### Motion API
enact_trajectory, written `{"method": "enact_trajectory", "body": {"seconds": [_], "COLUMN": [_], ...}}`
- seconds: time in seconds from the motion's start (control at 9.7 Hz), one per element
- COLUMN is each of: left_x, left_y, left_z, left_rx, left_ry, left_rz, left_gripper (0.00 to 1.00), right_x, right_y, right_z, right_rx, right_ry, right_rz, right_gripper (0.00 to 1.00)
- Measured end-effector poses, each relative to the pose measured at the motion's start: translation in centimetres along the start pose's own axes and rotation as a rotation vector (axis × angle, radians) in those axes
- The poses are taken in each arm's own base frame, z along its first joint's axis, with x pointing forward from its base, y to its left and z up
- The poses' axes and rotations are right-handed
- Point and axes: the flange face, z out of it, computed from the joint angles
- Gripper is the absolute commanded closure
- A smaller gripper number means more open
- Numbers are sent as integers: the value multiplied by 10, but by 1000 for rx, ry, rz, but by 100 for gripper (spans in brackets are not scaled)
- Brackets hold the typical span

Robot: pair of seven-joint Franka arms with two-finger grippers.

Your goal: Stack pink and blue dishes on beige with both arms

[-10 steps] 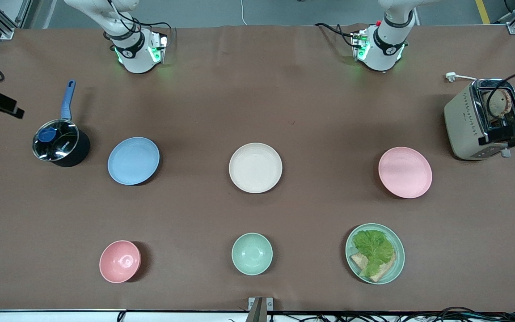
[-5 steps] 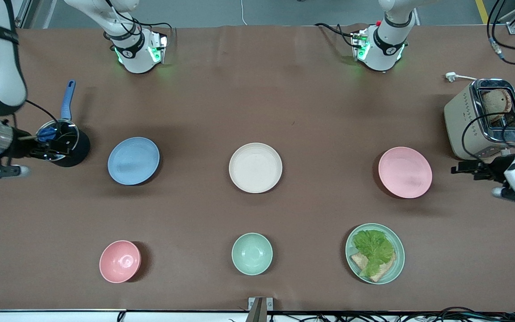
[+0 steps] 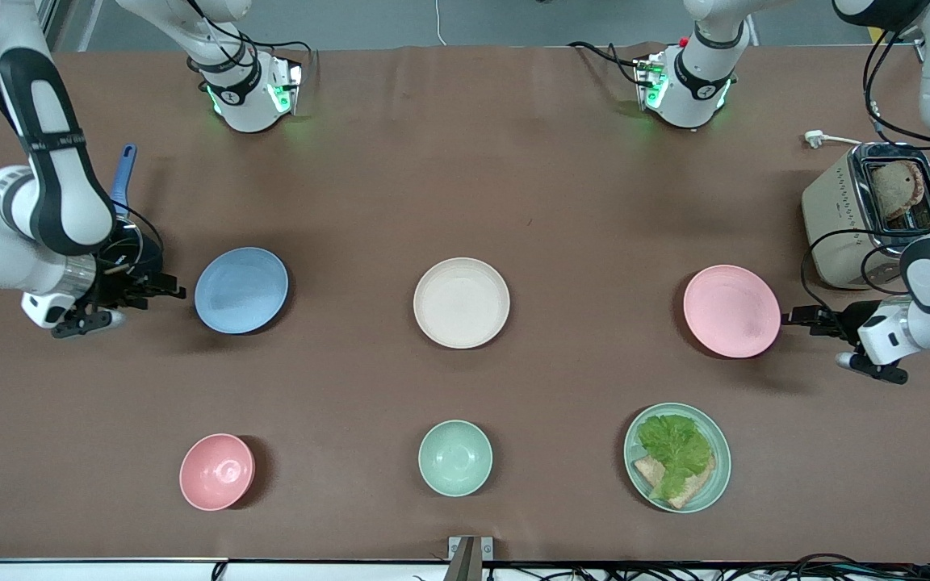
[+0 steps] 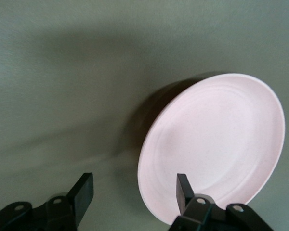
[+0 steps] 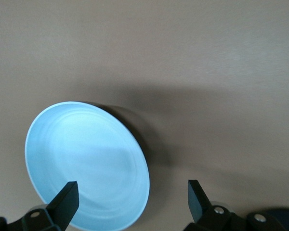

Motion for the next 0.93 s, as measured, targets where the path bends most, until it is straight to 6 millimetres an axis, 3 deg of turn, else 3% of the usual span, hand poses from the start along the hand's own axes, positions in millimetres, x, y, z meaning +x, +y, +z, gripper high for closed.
{"method": "enact_trajectory", "body": {"seconds": [0.31,0.41,0.62,0.93], "left_x": [3,4,6,8], "left_y": [-5,-4,-2,1], "left_z": [21,26,32,34], "left_rx": [-10,-15,-39,-51], "left_ry": [-12,-17,-9,-6], "left_rz": [17,19,11,21], "left_gripper": [60,67,90,100], "right_x": [-13,-18,-21,-24], "right_y": [13,14,15,16], "right_z": [43,51,60,74], "right_rx": [23,28,56,80], "right_ry": [30,20,25,18], "right_rz": [-12,-23,-6,5], "right_gripper": [8,14,24,39]}}
